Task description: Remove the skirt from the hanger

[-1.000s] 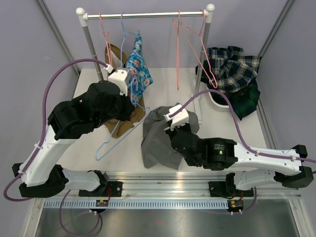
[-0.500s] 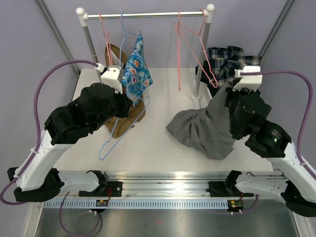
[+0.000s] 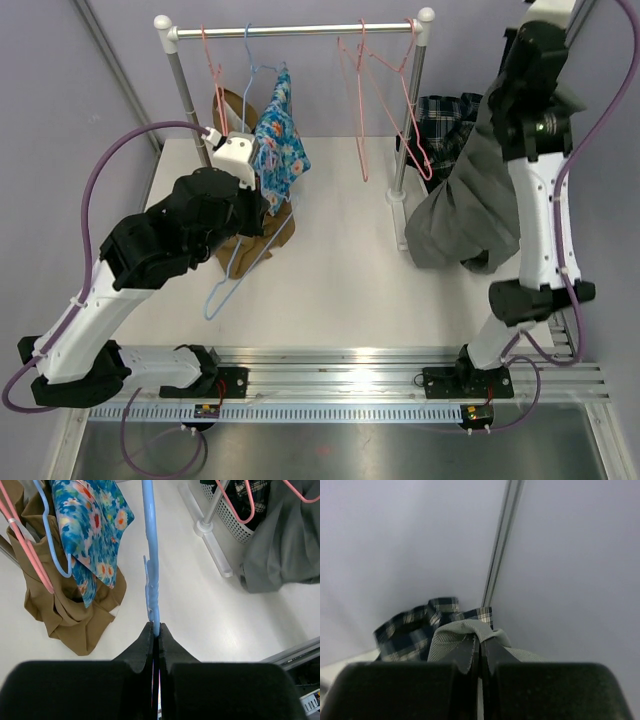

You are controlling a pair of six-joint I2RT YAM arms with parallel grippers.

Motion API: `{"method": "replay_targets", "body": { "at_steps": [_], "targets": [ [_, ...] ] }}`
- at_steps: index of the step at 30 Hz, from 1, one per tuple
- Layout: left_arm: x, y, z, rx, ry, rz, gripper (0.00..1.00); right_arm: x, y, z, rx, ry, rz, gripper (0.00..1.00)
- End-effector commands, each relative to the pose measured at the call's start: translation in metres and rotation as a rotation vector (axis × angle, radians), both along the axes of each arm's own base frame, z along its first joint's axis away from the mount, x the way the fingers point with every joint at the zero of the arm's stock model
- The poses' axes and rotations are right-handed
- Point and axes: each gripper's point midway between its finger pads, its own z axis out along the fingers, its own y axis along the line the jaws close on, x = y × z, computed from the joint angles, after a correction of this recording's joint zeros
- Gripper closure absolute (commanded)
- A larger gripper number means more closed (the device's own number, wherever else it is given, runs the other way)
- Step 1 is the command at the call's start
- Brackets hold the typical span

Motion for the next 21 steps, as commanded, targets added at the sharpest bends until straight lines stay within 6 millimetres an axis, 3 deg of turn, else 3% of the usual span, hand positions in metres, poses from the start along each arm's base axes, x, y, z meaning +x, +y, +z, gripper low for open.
{"method": "replay_targets", "body": {
  "at_steps": [1, 2, 3, 4, 5, 6, 8, 9, 10, 12, 13, 14, 15, 16, 17, 18, 19, 20, 21],
  "targets": [
    [0.007, -0.001, 0.010, -0.009, -0.052, 0.011, 1.00, 0.019, -0.022, 0.057, 0.074, -0.195, 0.047, 1.00],
    [0.007, -0.001, 0.010, -0.008, -0.054, 0.012, 1.00, 0.028, -0.027, 0.064, 0.081, -0.237, 0.048, 1.00],
    [0.010, -0.001, 0.011, -0.008, -0.061, 0.019, 1.00, 0.054, -0.023, 0.053, 0.076, -0.228, 0.077, 1.00],
    [0.011, -0.003, 0.011, -0.004, -0.067, 0.014, 1.00, 0.065, -0.022, 0.053, 0.073, -0.243, 0.089, 1.00],
    [0.013, -0.005, 0.014, -0.005, -0.074, 0.012, 1.00, 0.070, -0.025, 0.066, 0.083, -0.311, 0.095, 1.00],
    [0.017, -0.009, 0.015, -0.001, -0.076, 0.013, 1.00, 0.091, -0.023, 0.053, 0.091, -0.300, 0.119, 1.00],
    [0.022, -0.014, 0.026, -0.001, -0.097, 0.010, 1.00, 0.114, -0.034, 0.040, 0.160, -0.332, 0.140, 1.00],
    [0.026, -0.016, 0.029, 0.005, -0.106, 0.016, 1.00, 0.127, -0.043, 0.025, 0.195, -0.316, 0.151, 1.00],
    [0.034, -0.023, 0.025, 0.042, -0.105, 0.012, 1.00, 0.153, -0.038, -0.009, 0.227, -0.249, 0.207, 1.00],
    [0.045, -0.028, 0.043, 0.031, -0.153, 0.028, 1.00, 0.175, -0.040, -0.070, 0.321, -0.111, 0.204, 1.00],
    [0.058, -0.031, 0.043, 0.059, -0.165, 0.037, 1.00, 0.176, -0.036, -0.117, 0.381, 0.029, 0.191, 0.96],
    [0.067, -0.035, 0.050, 0.047, -0.185, 0.044, 1.00, 0.175, -0.031, -0.141, 0.413, 0.101, 0.201, 0.88],
    [0.076, -0.029, 0.065, 0.035, -0.220, 0.068, 1.00, 0.166, -0.025, -0.148, 0.444, 0.138, 0.218, 0.50],
    [0.088, -0.035, 0.064, 0.044, -0.224, 0.076, 1.00, 0.164, -0.018, -0.204, 0.519, 0.239, 0.202, 0.38],
    [0.098, -0.036, 0.073, 0.015, -0.252, 0.090, 1.00, 0.156, -0.014, -0.218, 0.551, 0.243, 0.209, 0.30],
    [0.108, -0.029, 0.084, 0.003, -0.282, 0.113, 1.00, 0.122, -0.003, -0.253, 0.596, 0.303, 0.236, 0.16],
    [0.119, -0.031, 0.084, 0.005, -0.292, 0.126, 1.00, 0.121, 0.003, -0.235, 0.612, 0.175, 0.289, 0.01],
    [0.127, -0.034, 0.094, -0.033, -0.328, 0.126, 1.00, 0.107, 0.008, -0.236, 0.628, 0.154, 0.307, 0.00],
    [0.138, -0.029, 0.098, -0.044, -0.340, 0.145, 1.00, 0.085, 0.012, -0.216, 0.629, 0.105, 0.339, 0.01]
  ]
}}
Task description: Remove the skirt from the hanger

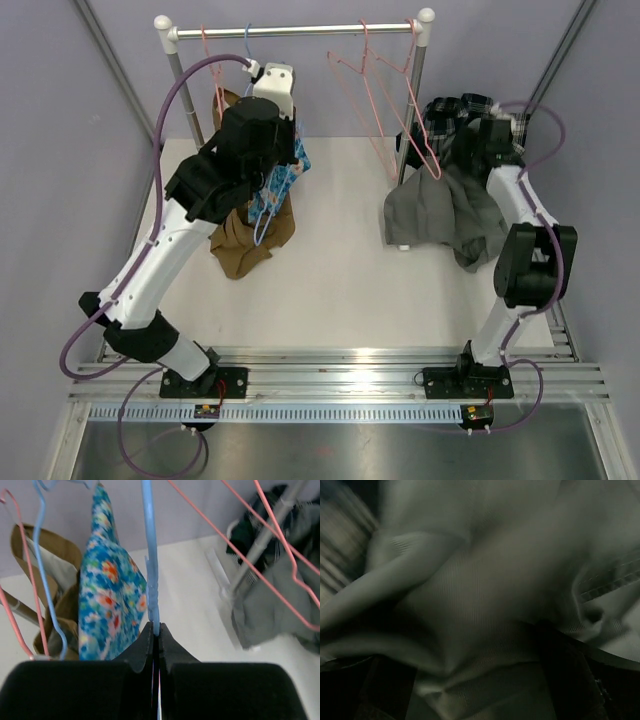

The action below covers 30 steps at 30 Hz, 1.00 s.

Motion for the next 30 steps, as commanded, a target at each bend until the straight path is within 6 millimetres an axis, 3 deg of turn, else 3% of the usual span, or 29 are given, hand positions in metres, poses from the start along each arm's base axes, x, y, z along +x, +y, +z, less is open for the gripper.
{"method": "replay_targets", "body": {
  "at_steps": [1, 4, 5, 6, 7, 8, 9, 10, 11, 12, 14, 15, 18, 20, 22, 25, 28, 30],
  "targets": [
    [0.027, 0.007, 0.066, -0.126, -0.200, 0.019, 1.00, -0.049, 0.042, 0.074, 0.166, -0.269, 0.098, 0.00],
    [0.052, -0.005, 0.077, -0.159, -0.266, -0.002, 1.00, -0.089, 0.057, 0.056, 0.189, -0.226, 0.143, 0.01],
    [0.059, -0.014, 0.090, -0.193, -0.330, -0.027, 1.00, -0.099, 0.060, 0.053, 0.191, -0.226, 0.151, 0.01],
    [0.063, -0.019, 0.093, -0.191, -0.361, -0.046, 1.00, -0.113, 0.065, 0.063, 0.198, -0.257, 0.177, 0.00],
    [0.065, -0.025, 0.097, -0.207, -0.385, -0.067, 1.00, -0.125, 0.067, 0.045, 0.204, -0.229, 0.178, 0.00],
    [0.066, -0.030, 0.110, -0.244, -0.432, -0.086, 1.00, -0.132, 0.068, 0.042, 0.210, -0.227, 0.178, 0.00],
    [0.074, -0.038, 0.108, -0.253, -0.436, -0.097, 1.00, -0.142, 0.070, 0.050, 0.209, -0.257, 0.192, 0.00],
    [0.072, -0.042, 0.125, -0.281, -0.476, -0.117, 1.00, -0.147, 0.071, 0.039, 0.212, -0.240, 0.190, 0.00],
    [0.074, -0.044, 0.130, -0.293, -0.490, -0.121, 1.00, -0.151, 0.072, 0.039, 0.216, -0.239, 0.187, 0.00],
    [0.087, -0.056, 0.119, -0.287, -0.476, -0.126, 1.00, -0.153, 0.077, 0.041, 0.227, -0.243, 0.204, 0.01],
    [0.092, -0.059, 0.137, -0.311, -0.525, -0.121, 1.00, -0.154, 0.083, 0.044, 0.239, -0.240, 0.220, 0.00],
    [0.108, -0.069, 0.125, -0.296, -0.513, -0.120, 1.00, -0.155, 0.098, 0.048, 0.245, -0.242, 0.260, 0.01],
    [0.129, -0.081, 0.128, -0.308, -0.542, -0.126, 1.00, -0.160, 0.107, 0.052, 0.247, -0.236, 0.283, 0.00],
    [0.137, -0.082, 0.133, -0.331, -0.574, -0.119, 1.00, -0.164, 0.110, 0.053, 0.251, -0.241, 0.293, 0.00],
    [0.153, -0.081, 0.124, -0.370, -0.562, -0.108, 1.00, -0.170, 0.117, 0.055, 0.250, -0.245, 0.315, 0.00],
    [0.167, -0.082, 0.110, -0.401, -0.535, -0.101, 1.00, -0.177, 0.122, 0.052, 0.251, -0.242, 0.327, 0.01],
    [0.174, -0.086, 0.089, -0.379, -0.491, -0.098, 1.00, -0.180, 0.125, 0.049, 0.247, -0.233, 0.336, 0.01],
    [0.171, -0.084, 0.086, -0.374, -0.480, -0.098, 1.00, -0.181, 0.127, 0.048, 0.248, -0.228, 0.340, 0.01]
  ]
}}
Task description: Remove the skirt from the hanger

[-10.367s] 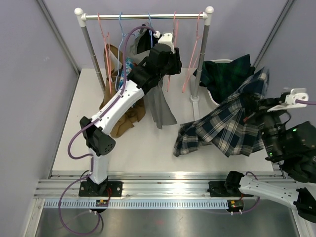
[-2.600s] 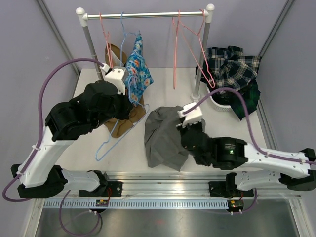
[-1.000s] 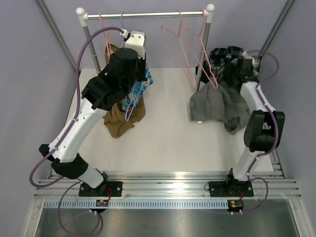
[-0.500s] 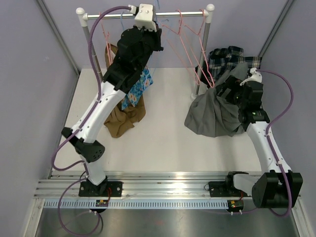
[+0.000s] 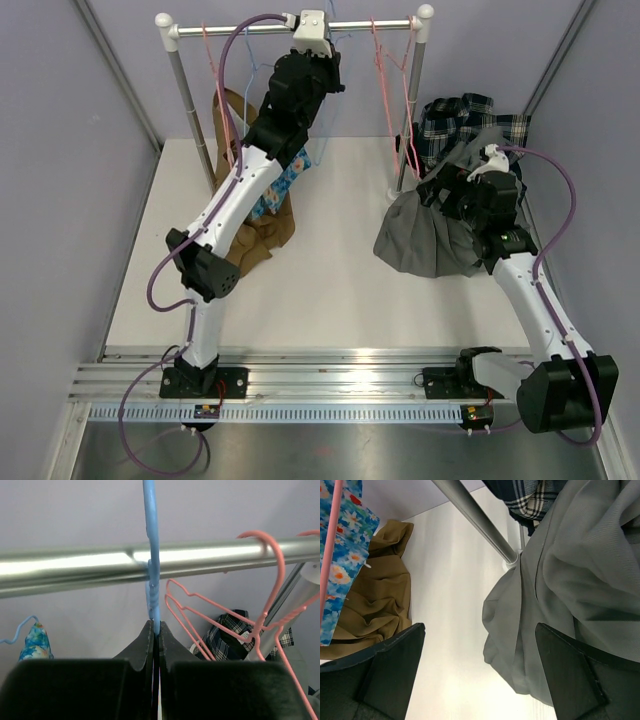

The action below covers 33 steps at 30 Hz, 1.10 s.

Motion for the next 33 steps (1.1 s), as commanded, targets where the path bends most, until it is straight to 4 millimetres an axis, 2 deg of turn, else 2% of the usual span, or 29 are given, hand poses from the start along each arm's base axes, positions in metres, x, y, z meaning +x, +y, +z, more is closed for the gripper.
{"method": "replay_targets", "body": {
  "at_steps": [1, 3, 5, 7, 8, 9, 10, 11, 14, 15, 16, 17, 18, 20, 23, 25, 30, 33],
  "targets": [
    [-0.016, 0.004, 0.032, -0.074, -0.065, -0.024, 1.00, -0.005, 0.008, 0.007, 0.009, -0.020, 0.021, 0.01],
    [-0.018, 0.004, 0.028, -0.066, -0.044, -0.033, 1.00, -0.005, 0.010, 0.006, 0.011, -0.016, 0.025, 0.01],
    [-0.021, 0.001, 0.015, -0.044, -0.002, -0.057, 1.00, -0.007, 0.010, 0.009, 0.010, -0.021, 0.022, 0.01],
    [-0.034, 0.001, 0.020, -0.046, 0.003, -0.093, 0.95, -0.009, 0.010, 0.010, 0.010, -0.019, 0.018, 0.01],
    [-0.039, -0.006, 0.012, -0.034, 0.021, -0.134, 0.88, -0.010, 0.009, 0.011, 0.007, -0.021, 0.014, 0.01],
    [-0.052, -0.002, 0.026, -0.043, 0.003, -0.153, 0.82, -0.012, 0.008, 0.013, 0.005, -0.018, 0.012, 0.01],
    [-0.059, -0.002, 0.026, -0.029, 0.019, -0.176, 0.77, -0.014, 0.008, 0.015, 0.001, -0.022, 0.011, 0.01],
    [-0.068, 0.000, 0.032, -0.022, 0.016, -0.181, 0.67, -0.015, 0.007, 0.020, 0.002, -0.033, 0.005, 0.01],
    [-0.101, 0.025, 0.063, -0.012, -0.017, -0.167, 0.47, -0.022, 0.005, 0.029, -0.004, -0.048, -0.004, 0.01],
    [-0.106, 0.032, 0.064, -0.004, -0.014, -0.150, 0.43, -0.023, 0.004, 0.033, -0.008, -0.050, -0.004, 0.01],
    [-0.122, 0.052, 0.081, -0.016, -0.039, -0.114, 0.42, -0.025, 0.004, 0.035, -0.007, -0.055, -0.004, 0.01],
    [-0.127, 0.062, 0.086, 0.004, -0.056, -0.085, 0.41, -0.027, 0.004, 0.039, -0.008, -0.061, -0.004, 0.01],
    [-0.127, 0.070, 0.081, 0.024, -0.046, -0.055, 0.41, -0.029, 0.003, 0.041, -0.012, -0.059, -0.004, 0.01],
    [-0.136, 0.097, 0.088, 0.044, -0.053, 0.023, 0.41, -0.033, 0.003, 0.044, -0.013, -0.062, -0.004, 0.01],
    [-0.137, 0.119, 0.081, 0.071, -0.014, 0.077, 0.41, -0.040, 0.002, 0.045, -0.015, -0.064, -0.003, 0.01],
    [-0.134, 0.126, 0.071, 0.089, 0.011, 0.100, 0.41, -0.044, 0.001, 0.043, -0.018, -0.052, -0.003, 0.01],
    [-0.113, 0.142, 0.038, 0.120, 0.084, 0.146, 0.40, -0.055, -0.003, 0.043, -0.041, -0.046, -0.010, 0.01],
    [-0.098, 0.147, 0.029, 0.122, 0.100, 0.146, 0.40, -0.059, -0.006, 0.040, -0.048, -0.042, -0.019, 0.01]
  ]
}}
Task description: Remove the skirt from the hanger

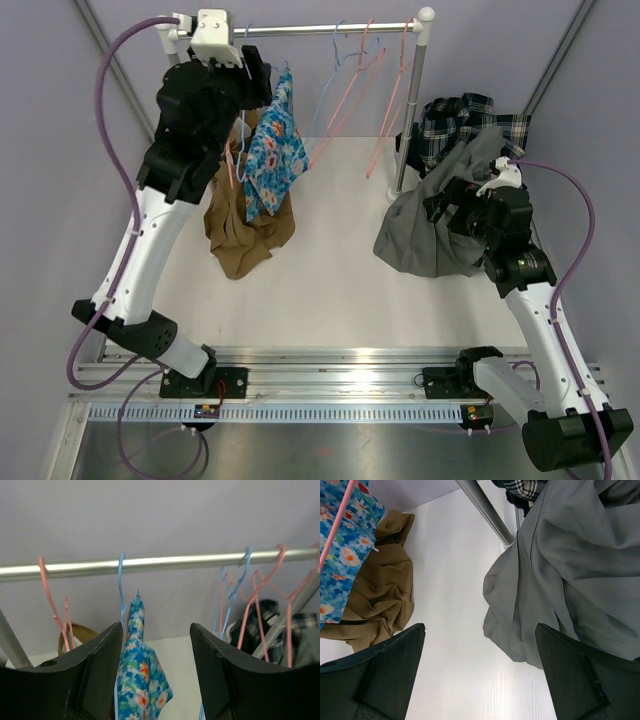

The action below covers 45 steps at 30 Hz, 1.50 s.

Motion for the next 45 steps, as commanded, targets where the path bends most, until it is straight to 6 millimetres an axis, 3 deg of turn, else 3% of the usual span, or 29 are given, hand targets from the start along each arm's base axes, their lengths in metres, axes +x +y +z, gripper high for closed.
{"method": "replay_targets", "body": {
  "at_steps": [1, 7, 10, 15, 21, 23, 28, 31, 32, 33, 34, 39, 43, 45],
  "targets": [
    [0.032, -0.001, -0.042, 0.058, 0.101, 0.012, 0.40, -0.004, -0.004, 0.016, -0.021, -0.045, -0.014, 0.00],
    [0.066, 0.015, -0.048, 0.046, 0.122, 0.049, 0.41, -0.006, -0.005, 0.010, -0.025, -0.034, -0.020, 0.01],
    [0.073, 0.019, -0.046, 0.035, 0.117, 0.045, 0.41, -0.007, -0.007, 0.007, -0.032, -0.028, -0.024, 0.00],
    [0.082, 0.022, -0.062, 0.045, 0.151, 0.049, 0.41, -0.006, -0.008, 0.004, -0.037, -0.024, -0.027, 0.01],
    [0.088, 0.009, -0.097, 0.047, 0.229, -0.024, 0.52, -0.005, -0.007, -0.001, -0.036, -0.013, -0.025, 0.01],
    [0.088, 0.003, -0.104, 0.044, 0.245, -0.060, 0.52, -0.005, -0.008, -0.001, -0.039, -0.013, -0.031, 0.01],
    [0.092, 0.002, -0.113, 0.026, 0.270, -0.066, 0.69, -0.007, -0.009, -0.002, -0.045, -0.011, -0.035, 0.01],
    [0.084, -0.004, -0.094, 0.010, 0.222, -0.119, 0.70, -0.009, -0.011, 0.006, -0.048, -0.031, -0.038, 0.00],
    [0.081, -0.005, -0.087, 0.006, 0.206, -0.129, 0.75, -0.010, -0.011, 0.010, -0.052, -0.045, -0.036, 0.00],
    [0.077, -0.005, -0.077, -0.001, 0.179, -0.138, 0.98, -0.010, -0.011, 0.013, -0.063, -0.053, -0.031, 0.01],
    [0.074, -0.005, -0.065, -0.011, 0.157, -0.143, 1.00, -0.011, -0.010, 0.021, -0.066, -0.074, -0.020, 0.01],
    [0.044, 0.002, -0.018, -0.050, 0.077, -0.152, 1.00, -0.017, 0.004, 0.087, -0.024, -0.260, 0.062, 0.01],
    [0.018, 0.009, 0.016, -0.080, 0.019, -0.158, 1.00, -0.032, 0.040, 0.151, 0.045, -0.433, 0.267, 0.01],
    [0.002, 0.013, 0.033, -0.092, -0.016, -0.165, 1.00, -0.036, 0.057, 0.169, 0.063, -0.470, 0.340, 0.00]
  ]
}}
